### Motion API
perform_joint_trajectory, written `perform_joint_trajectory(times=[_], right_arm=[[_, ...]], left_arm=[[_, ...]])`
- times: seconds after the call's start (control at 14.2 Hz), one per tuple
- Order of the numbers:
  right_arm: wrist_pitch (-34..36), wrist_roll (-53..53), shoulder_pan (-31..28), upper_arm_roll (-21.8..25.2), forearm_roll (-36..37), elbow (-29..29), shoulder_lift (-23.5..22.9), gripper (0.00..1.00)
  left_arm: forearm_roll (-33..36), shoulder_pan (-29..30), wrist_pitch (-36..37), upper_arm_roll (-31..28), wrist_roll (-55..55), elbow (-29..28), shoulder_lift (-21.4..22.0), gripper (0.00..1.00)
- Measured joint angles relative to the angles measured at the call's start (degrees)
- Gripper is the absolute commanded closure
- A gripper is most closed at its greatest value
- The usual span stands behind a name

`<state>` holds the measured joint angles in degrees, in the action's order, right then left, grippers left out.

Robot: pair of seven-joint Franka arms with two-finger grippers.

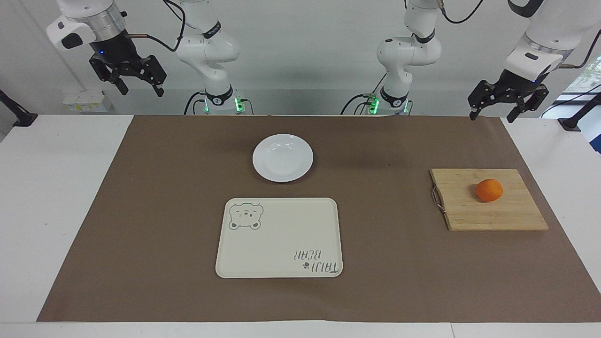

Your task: Place orange and plate with both arms

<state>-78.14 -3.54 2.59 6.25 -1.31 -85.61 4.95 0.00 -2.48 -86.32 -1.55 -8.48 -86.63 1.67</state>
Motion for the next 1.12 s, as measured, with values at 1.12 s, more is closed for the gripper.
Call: perform_joint_trajectory(times=[1.12], right_arm=[[0.00, 0.00, 0.00, 0.03, 0.00, 0.00, 0.00, 0.00]], left_arm=[[0.00, 1.95, -4.85, -0.30, -0.37, -2.00, -0.03, 0.00]])
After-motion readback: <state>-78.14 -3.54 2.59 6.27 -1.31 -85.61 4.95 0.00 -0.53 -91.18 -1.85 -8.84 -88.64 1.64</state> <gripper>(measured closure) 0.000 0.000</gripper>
